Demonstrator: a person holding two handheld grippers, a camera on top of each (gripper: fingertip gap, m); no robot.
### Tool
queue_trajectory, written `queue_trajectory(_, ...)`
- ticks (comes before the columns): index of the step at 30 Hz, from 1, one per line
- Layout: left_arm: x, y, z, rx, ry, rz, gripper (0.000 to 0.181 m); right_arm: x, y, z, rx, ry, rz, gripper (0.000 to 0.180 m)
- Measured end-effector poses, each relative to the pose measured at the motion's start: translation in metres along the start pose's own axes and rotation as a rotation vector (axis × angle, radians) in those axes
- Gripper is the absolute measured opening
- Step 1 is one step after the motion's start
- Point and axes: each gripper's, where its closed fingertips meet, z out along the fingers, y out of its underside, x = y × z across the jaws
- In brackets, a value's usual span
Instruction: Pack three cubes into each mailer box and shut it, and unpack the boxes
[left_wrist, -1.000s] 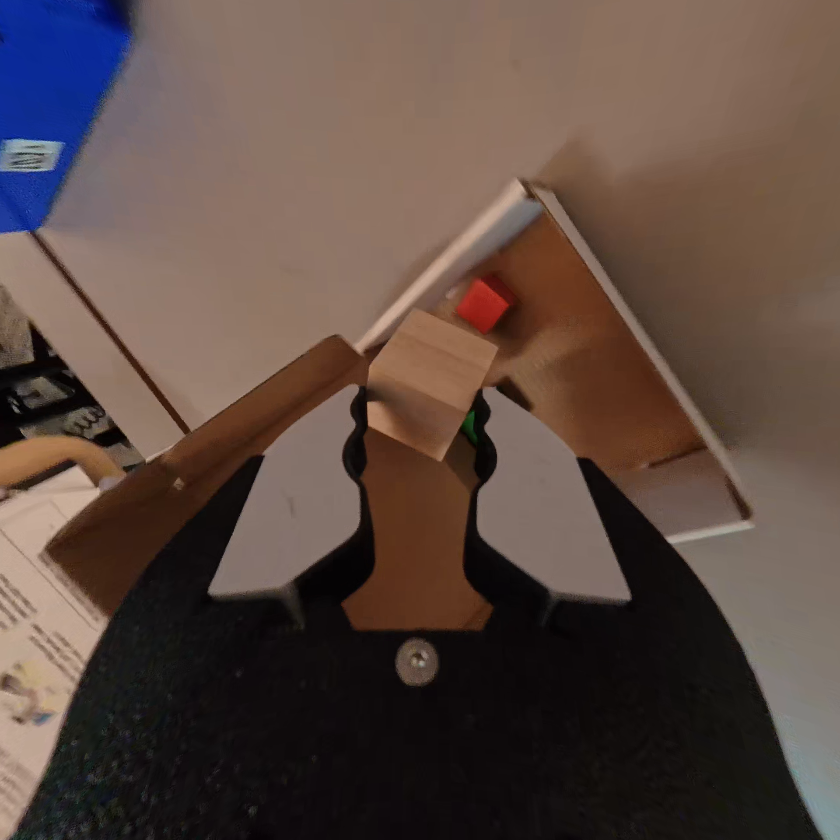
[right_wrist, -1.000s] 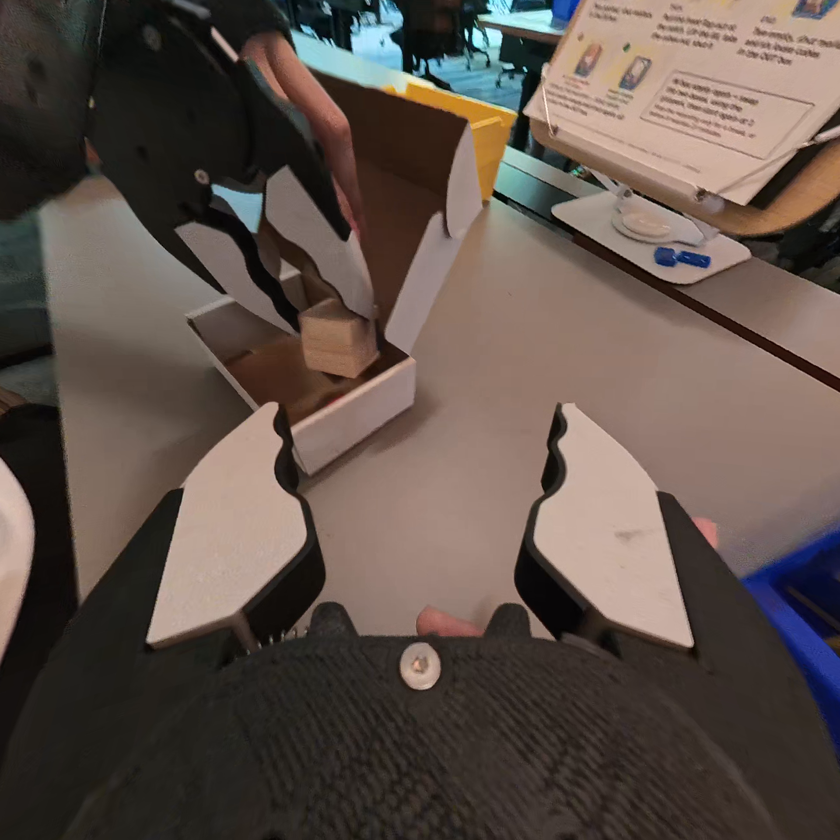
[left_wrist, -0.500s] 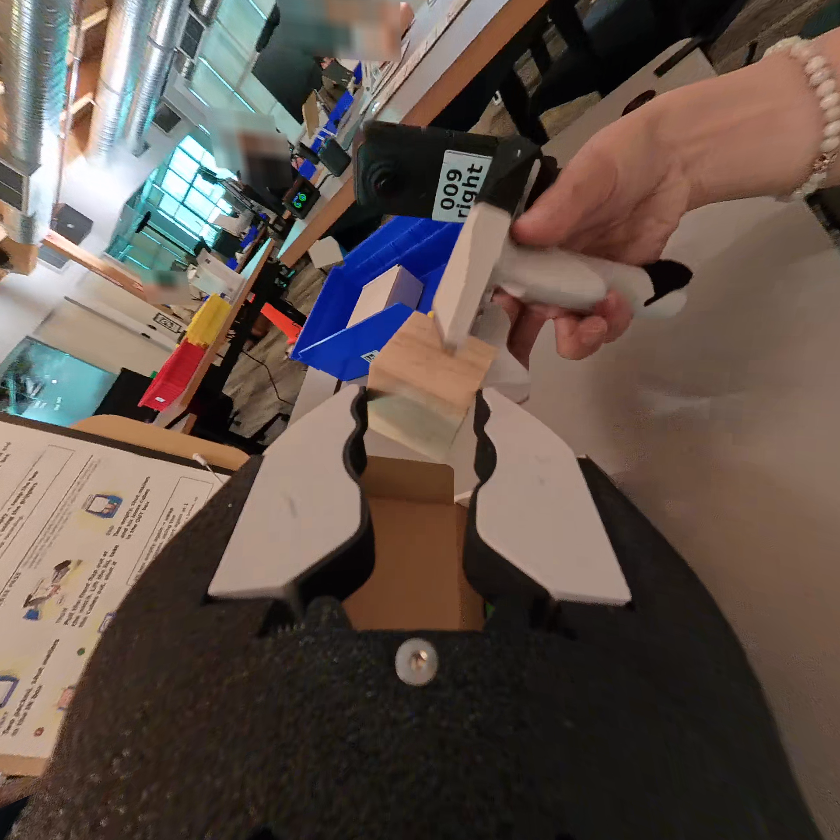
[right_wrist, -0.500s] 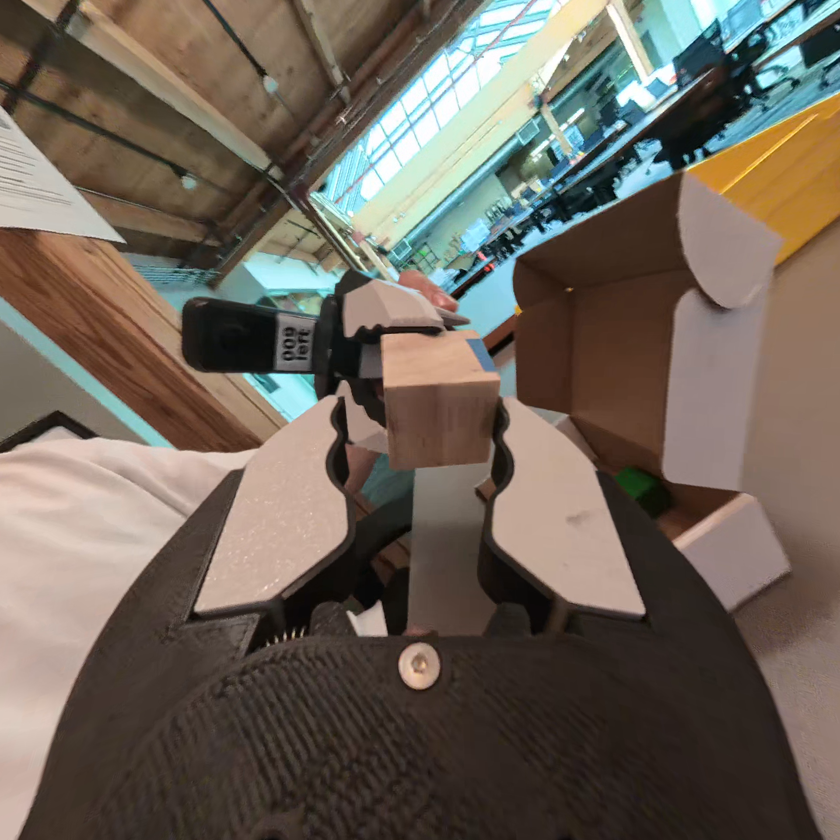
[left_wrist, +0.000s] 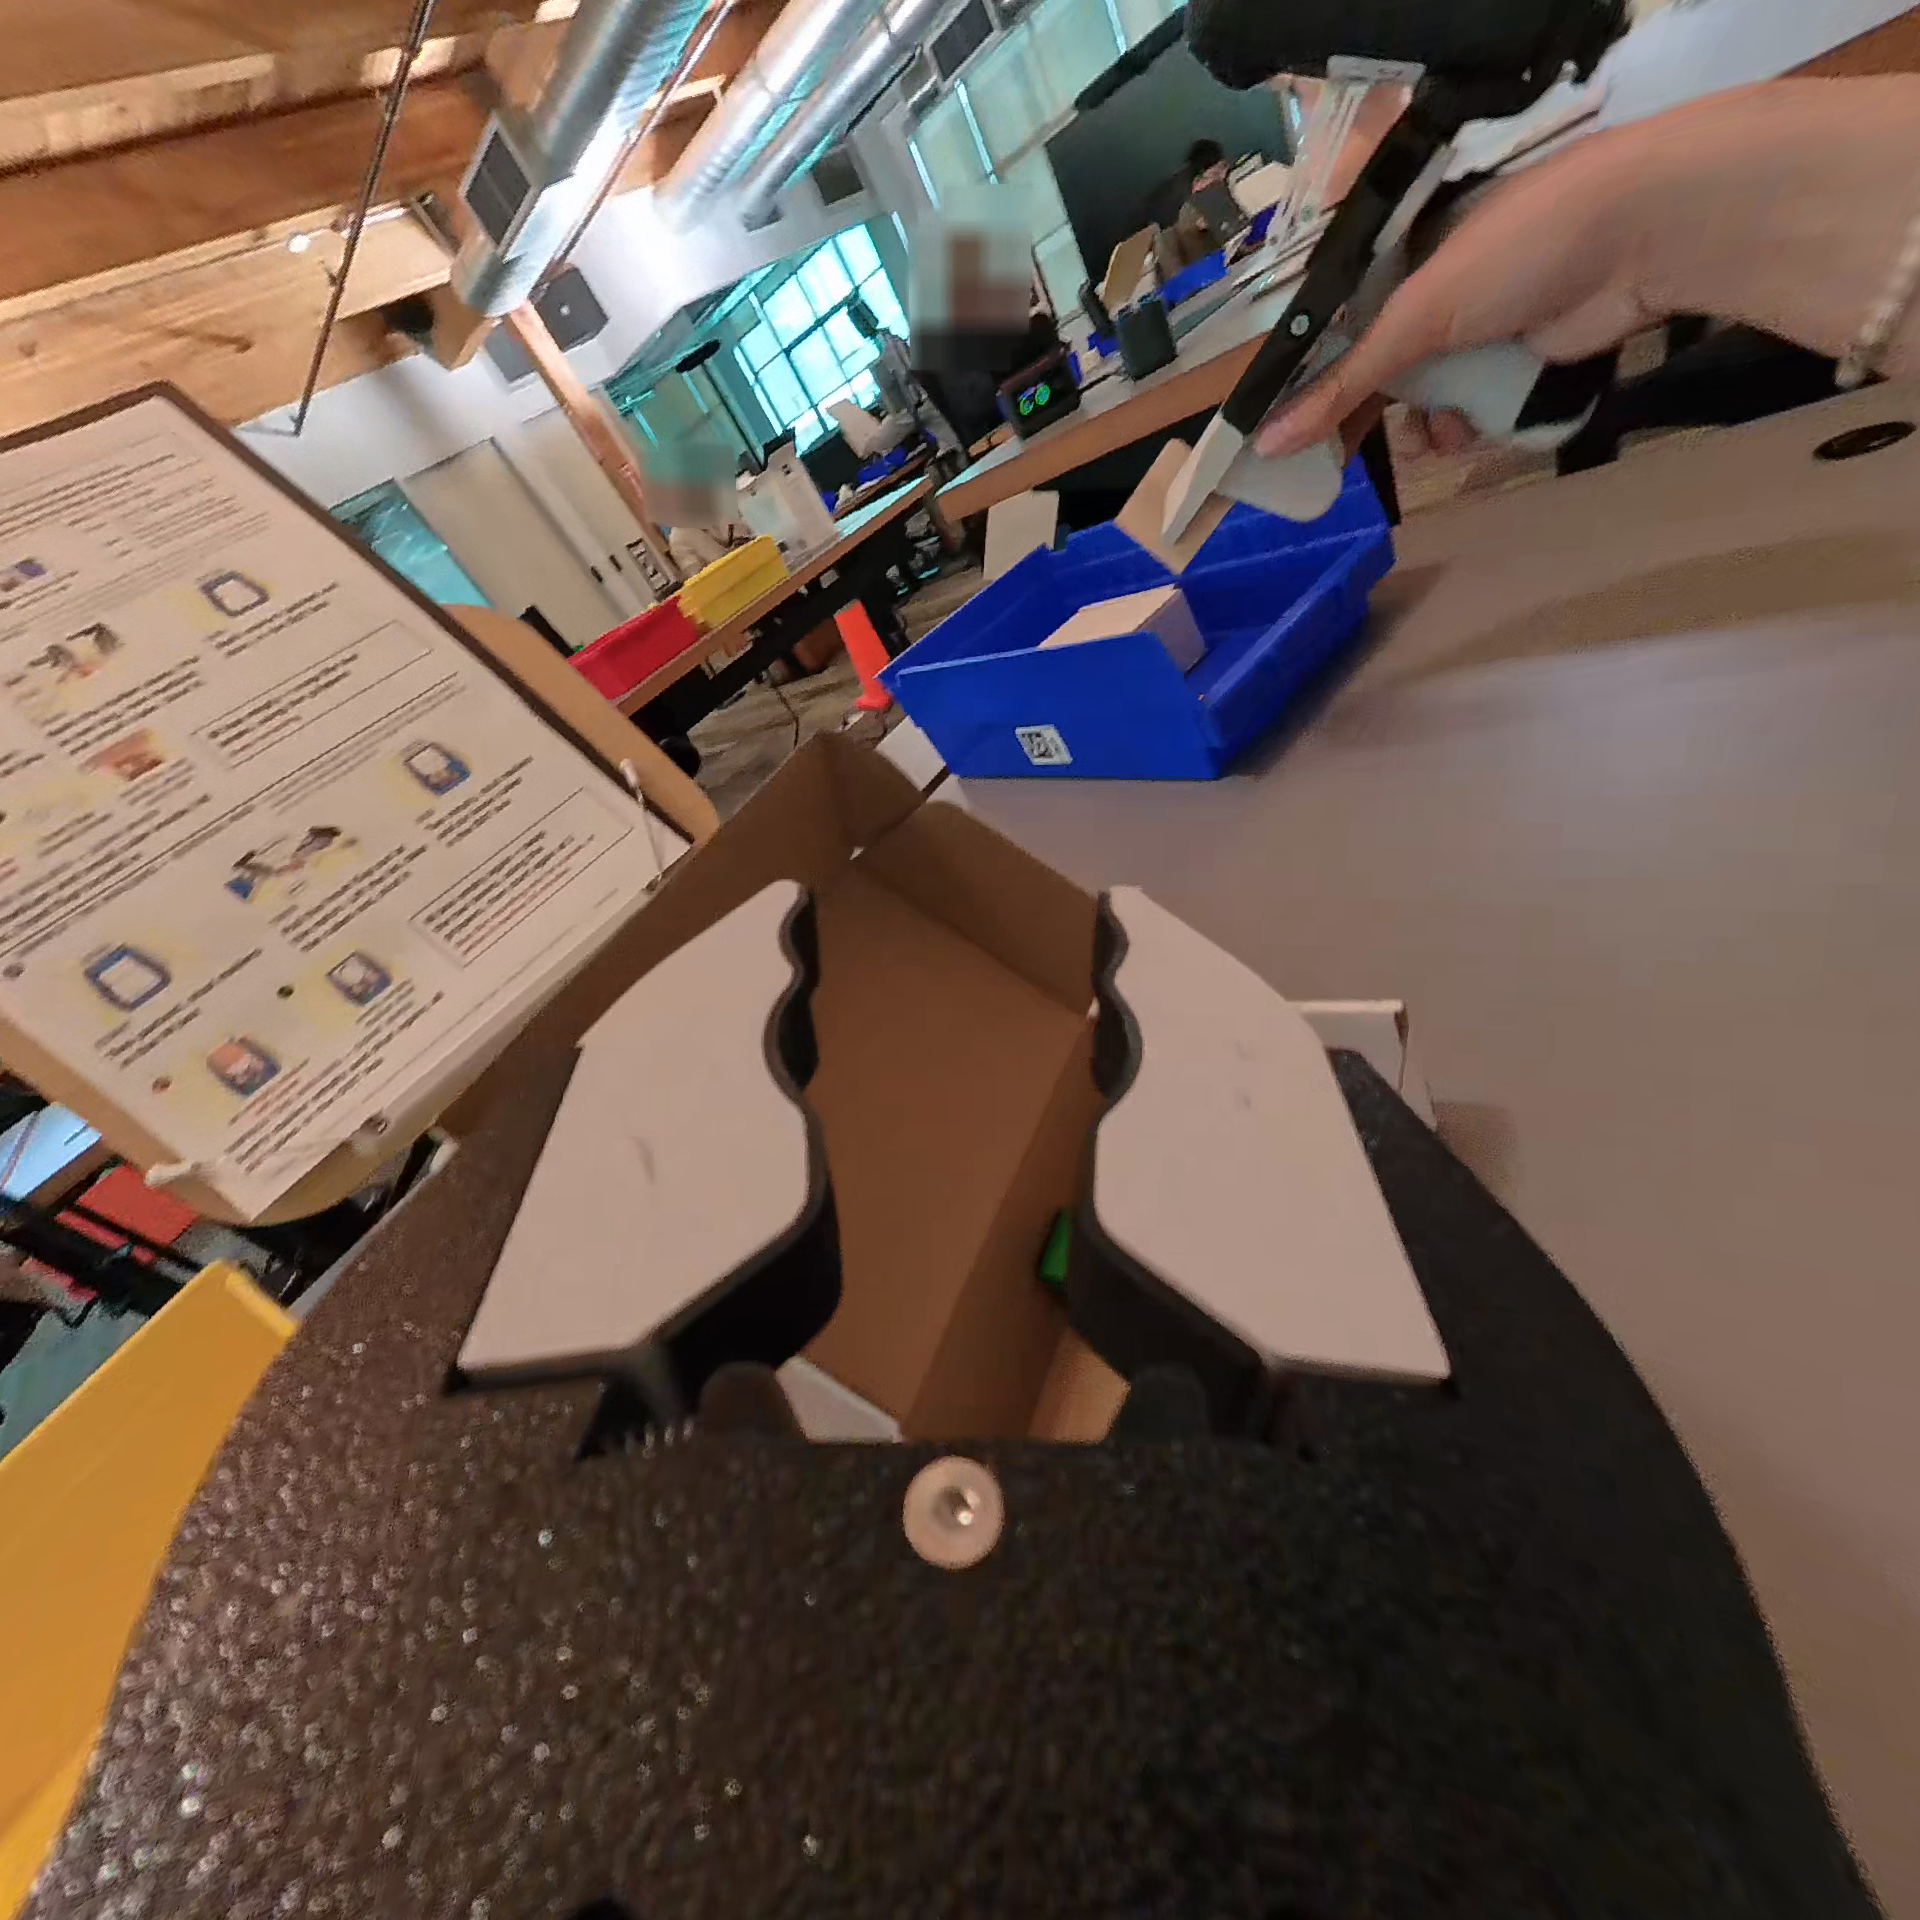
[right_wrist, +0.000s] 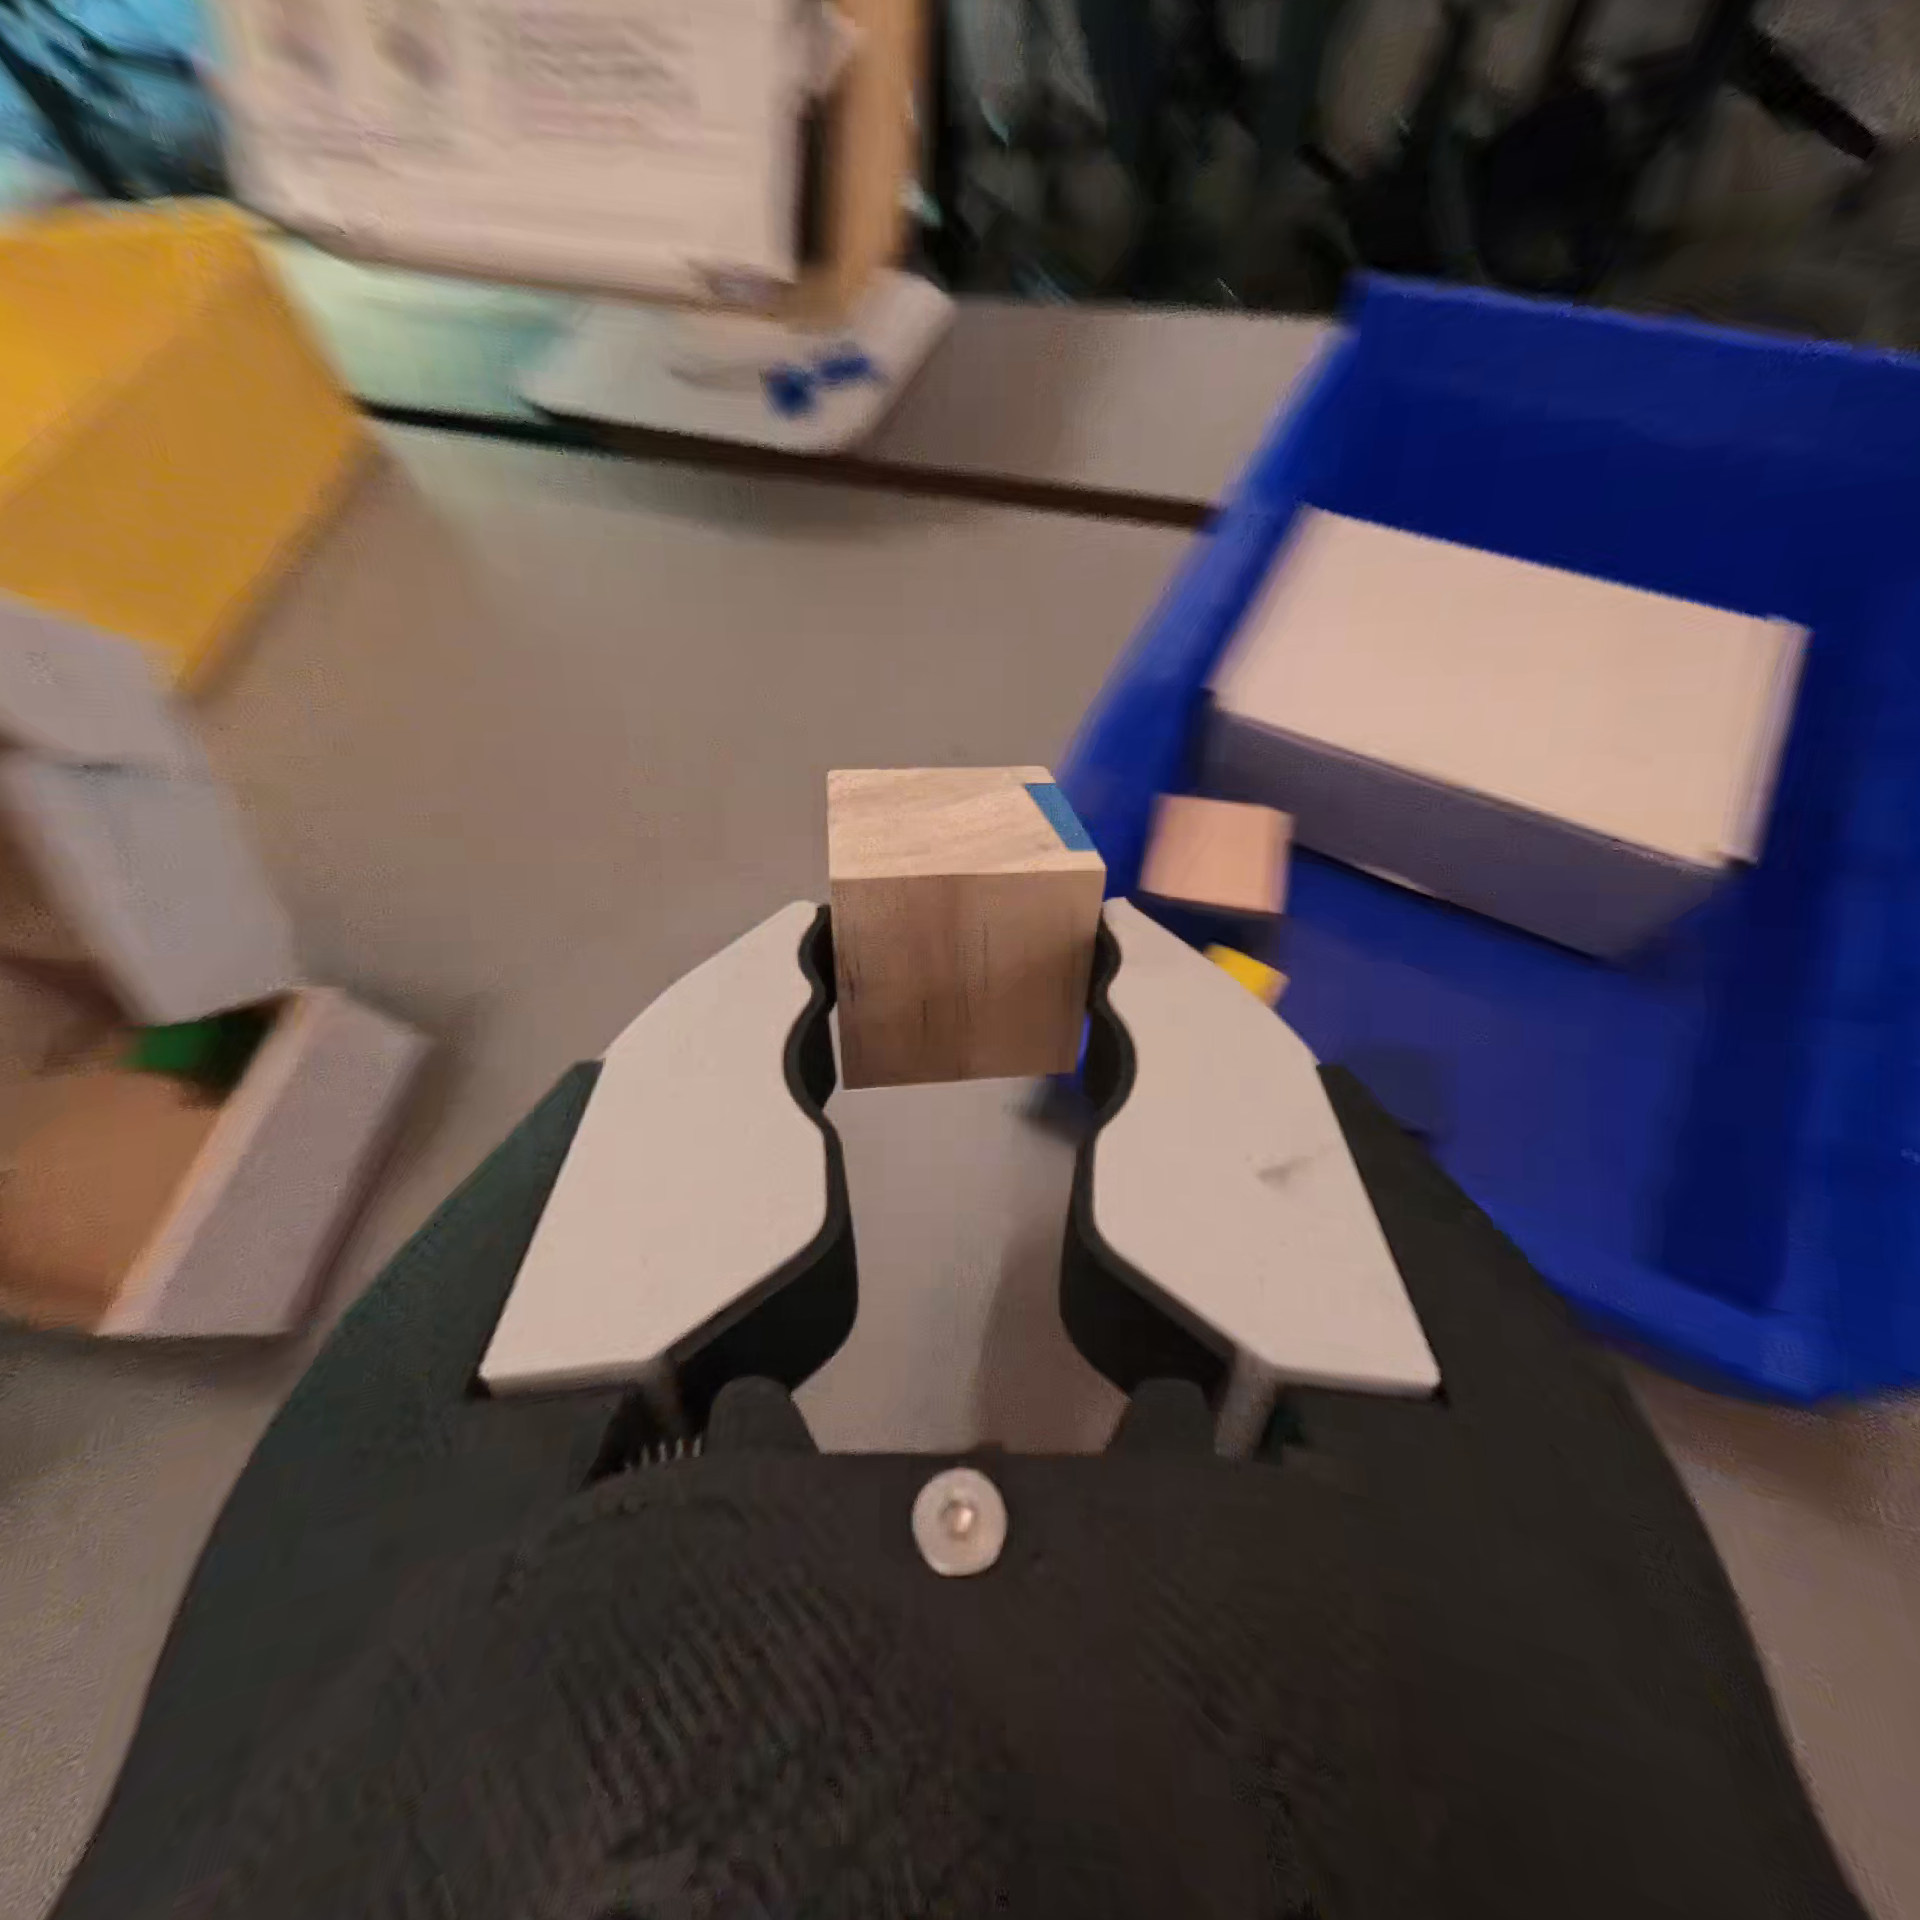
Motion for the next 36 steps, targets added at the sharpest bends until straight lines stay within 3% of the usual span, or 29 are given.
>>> queue_trajectory(1, -0.002, 0.004, -0.003, -0.019, -0.011, 0.003, 0.048, 0.024, 0.003, 0.006, -0.062, 0.053, 0.005, 0.046)
queue_trajectory(8, -0.004, 0.026, -0.006, -0.121, -0.023, 0.052, 0.044, 0.065, 0.043, 0.060, -0.438, 0.050, -0.023, 0.046)
queue_trajectory(13, -0.005, 0.033, -0.011, -0.143, -0.008, 0.024, 0.043, 0.053, 0.059, 0.071, -0.525, -0.012, -0.038, 0.052)
queue_trajectory(16, -0.007, 0.041, -0.015, -0.181, -0.001, -0.004, 0.041, 0.062, 0.048, 0.059, -0.440, 0.063, -0.062, 0.077)
queue_trajectory(21, 0.016, 0.059, -0.015, -0.338, 0.134, -0.092, 0.042, 0.044, 0.023, 0.009, -0.188, 0.110, -0.017, 0.078)
queue_trajectory(26, 0.047, 0.078, 0.003, -0.616, 0.313, -0.101, 0.038, -0.045, 0.011, -0.025, 0.072, -0.109, -0.140, 0.074)
queue_trajectory(30, 0.070, 0.089, 0.032, -0.809, 0.413, -0.167, 0.038, -0.093, 0.015, -0.032, 0.138, -0.220, -0.227, 0.074)
queue_trajectory(36, 0.106, 0.111, 0.055, -1.033, 0.525, -0.339, 0.042, -0.120, 0.018, -0.031, 0.131, -0.271, -0.292, 0.084)
